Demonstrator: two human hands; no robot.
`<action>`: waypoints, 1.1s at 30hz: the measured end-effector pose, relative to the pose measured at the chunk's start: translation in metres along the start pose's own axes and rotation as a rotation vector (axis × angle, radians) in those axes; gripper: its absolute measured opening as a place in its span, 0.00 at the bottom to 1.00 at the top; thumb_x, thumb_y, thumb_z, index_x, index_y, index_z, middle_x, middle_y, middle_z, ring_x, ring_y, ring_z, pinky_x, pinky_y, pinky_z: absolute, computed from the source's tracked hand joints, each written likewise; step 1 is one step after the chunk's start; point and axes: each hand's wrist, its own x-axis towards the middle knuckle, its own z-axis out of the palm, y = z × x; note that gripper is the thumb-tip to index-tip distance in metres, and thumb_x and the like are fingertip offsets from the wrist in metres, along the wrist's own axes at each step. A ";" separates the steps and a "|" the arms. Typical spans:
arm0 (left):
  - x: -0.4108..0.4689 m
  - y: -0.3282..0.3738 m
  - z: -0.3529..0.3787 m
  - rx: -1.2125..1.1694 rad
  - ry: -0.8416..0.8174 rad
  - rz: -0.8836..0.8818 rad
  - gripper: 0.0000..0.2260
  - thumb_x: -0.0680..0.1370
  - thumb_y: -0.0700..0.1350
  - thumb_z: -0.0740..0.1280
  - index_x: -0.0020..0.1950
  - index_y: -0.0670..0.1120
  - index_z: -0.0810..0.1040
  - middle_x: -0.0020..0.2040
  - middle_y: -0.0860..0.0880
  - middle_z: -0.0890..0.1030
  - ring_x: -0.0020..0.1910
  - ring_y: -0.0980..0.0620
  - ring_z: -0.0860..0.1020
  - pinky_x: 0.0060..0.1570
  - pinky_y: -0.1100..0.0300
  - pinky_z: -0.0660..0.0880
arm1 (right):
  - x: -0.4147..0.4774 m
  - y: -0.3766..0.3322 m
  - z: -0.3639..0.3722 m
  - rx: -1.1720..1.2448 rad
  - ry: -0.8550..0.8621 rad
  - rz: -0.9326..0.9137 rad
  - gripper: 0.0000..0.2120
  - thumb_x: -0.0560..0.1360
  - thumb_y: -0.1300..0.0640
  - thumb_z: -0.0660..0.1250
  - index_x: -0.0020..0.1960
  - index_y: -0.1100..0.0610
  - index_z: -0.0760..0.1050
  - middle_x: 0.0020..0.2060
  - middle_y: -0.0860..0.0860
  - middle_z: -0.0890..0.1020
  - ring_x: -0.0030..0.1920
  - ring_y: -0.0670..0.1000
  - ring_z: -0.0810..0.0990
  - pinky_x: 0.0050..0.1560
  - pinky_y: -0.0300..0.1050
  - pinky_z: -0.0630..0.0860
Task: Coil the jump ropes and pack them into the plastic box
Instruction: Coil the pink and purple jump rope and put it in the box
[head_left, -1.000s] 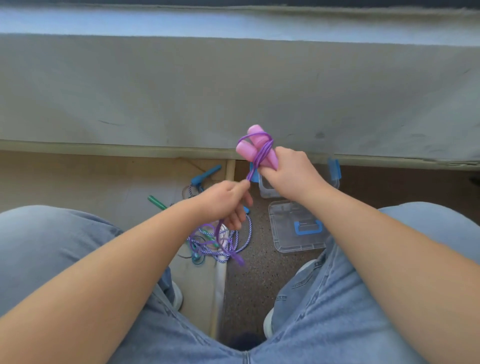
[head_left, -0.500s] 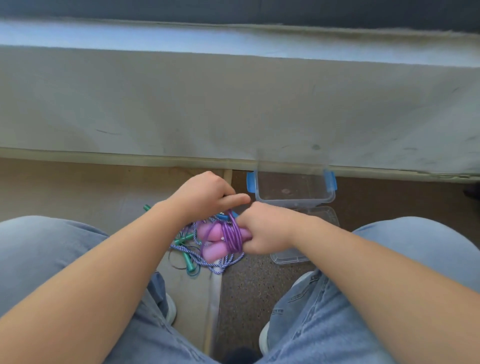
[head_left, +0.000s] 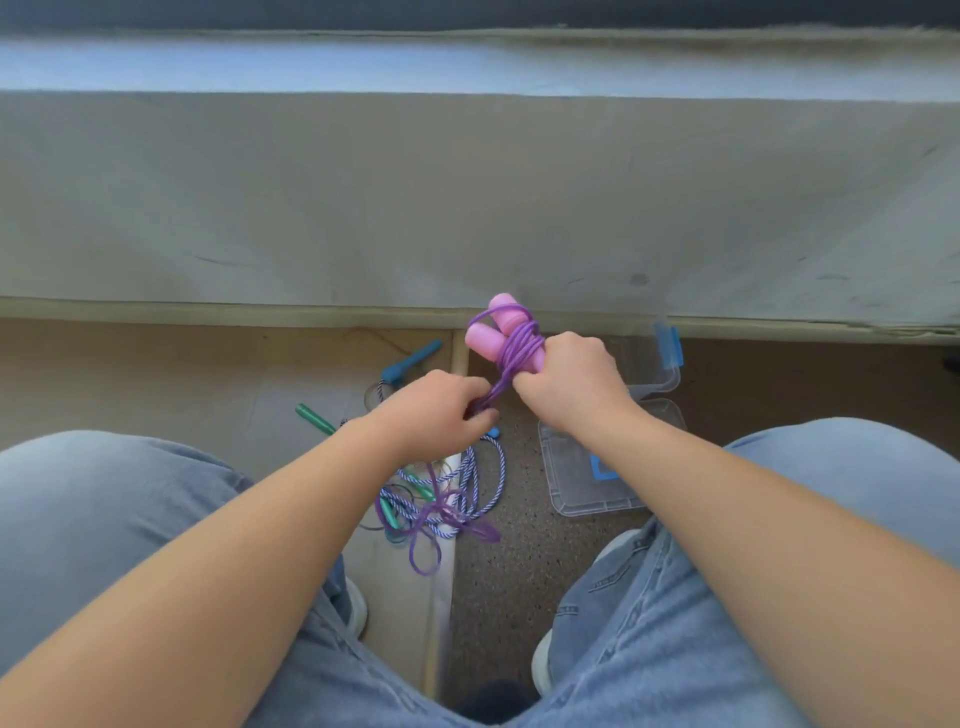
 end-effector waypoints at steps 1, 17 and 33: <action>0.000 0.000 -0.001 0.058 -0.033 0.036 0.14 0.79 0.54 0.62 0.36 0.50 0.67 0.31 0.50 0.74 0.34 0.46 0.73 0.35 0.53 0.71 | 0.001 0.001 0.000 -0.016 -0.014 0.064 0.12 0.71 0.48 0.66 0.45 0.56 0.78 0.42 0.57 0.81 0.46 0.63 0.79 0.42 0.46 0.68; 0.002 0.004 -0.054 -0.124 0.232 0.130 0.21 0.81 0.57 0.63 0.30 0.49 0.76 0.24 0.50 0.74 0.26 0.55 0.69 0.32 0.57 0.69 | -0.019 -0.017 -0.010 -0.129 -0.528 -0.521 0.14 0.72 0.50 0.70 0.32 0.52 0.68 0.28 0.49 0.73 0.29 0.48 0.71 0.30 0.41 0.64; -0.003 -0.002 -0.040 -0.348 0.293 -0.079 0.12 0.77 0.45 0.59 0.33 0.51 0.68 0.28 0.53 0.72 0.26 0.58 0.67 0.30 0.57 0.64 | -0.017 -0.014 -0.019 1.053 -0.519 -0.158 0.10 0.70 0.64 0.71 0.30 0.58 0.76 0.23 0.53 0.73 0.24 0.53 0.68 0.32 0.47 0.65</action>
